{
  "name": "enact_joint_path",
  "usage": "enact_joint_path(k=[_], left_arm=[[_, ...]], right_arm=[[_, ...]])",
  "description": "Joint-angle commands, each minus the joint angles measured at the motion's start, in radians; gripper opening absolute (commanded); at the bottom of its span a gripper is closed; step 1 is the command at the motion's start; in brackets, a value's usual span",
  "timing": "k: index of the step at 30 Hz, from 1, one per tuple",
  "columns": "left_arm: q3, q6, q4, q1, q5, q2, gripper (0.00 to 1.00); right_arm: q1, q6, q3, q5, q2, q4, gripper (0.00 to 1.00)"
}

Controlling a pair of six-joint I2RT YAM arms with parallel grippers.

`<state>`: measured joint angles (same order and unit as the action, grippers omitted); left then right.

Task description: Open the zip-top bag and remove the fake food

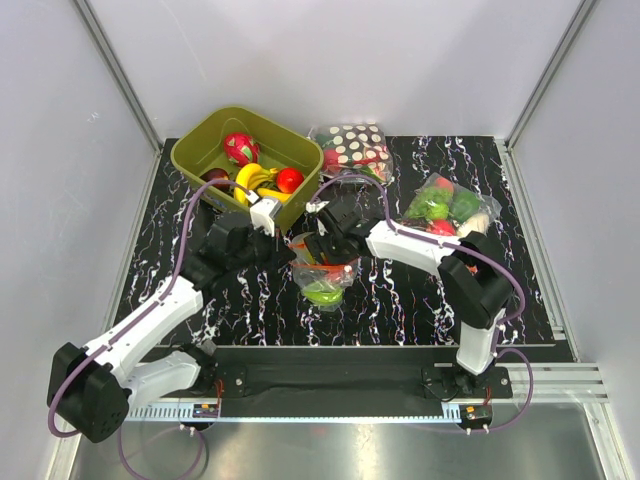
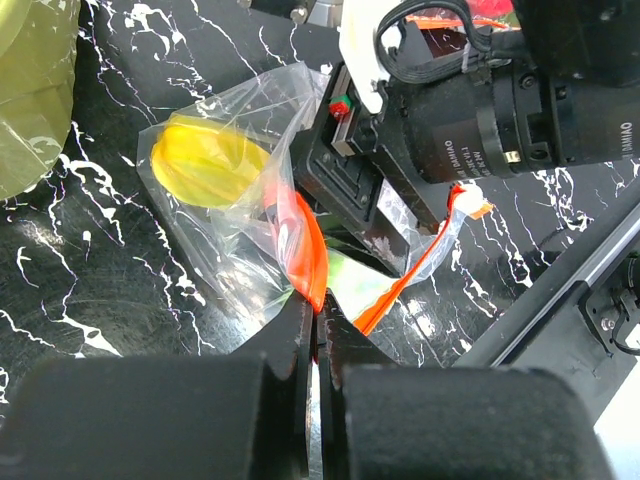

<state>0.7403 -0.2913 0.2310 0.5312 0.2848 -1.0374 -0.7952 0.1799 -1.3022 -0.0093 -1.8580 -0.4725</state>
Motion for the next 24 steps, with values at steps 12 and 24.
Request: enact_joint_path(k=[12, 24], left_arm=[[0.036, 0.009, -0.056, -0.002, 0.014, 0.008, 0.0], [0.047, -0.017, -0.114, 0.0, 0.057, -0.062, 0.0]], right_arm=[[0.005, 0.018, 0.047, -0.016, 0.08, 0.024, 0.43], [0.005, 0.09, 0.029, -0.187, 0.371, 0.133, 0.42]])
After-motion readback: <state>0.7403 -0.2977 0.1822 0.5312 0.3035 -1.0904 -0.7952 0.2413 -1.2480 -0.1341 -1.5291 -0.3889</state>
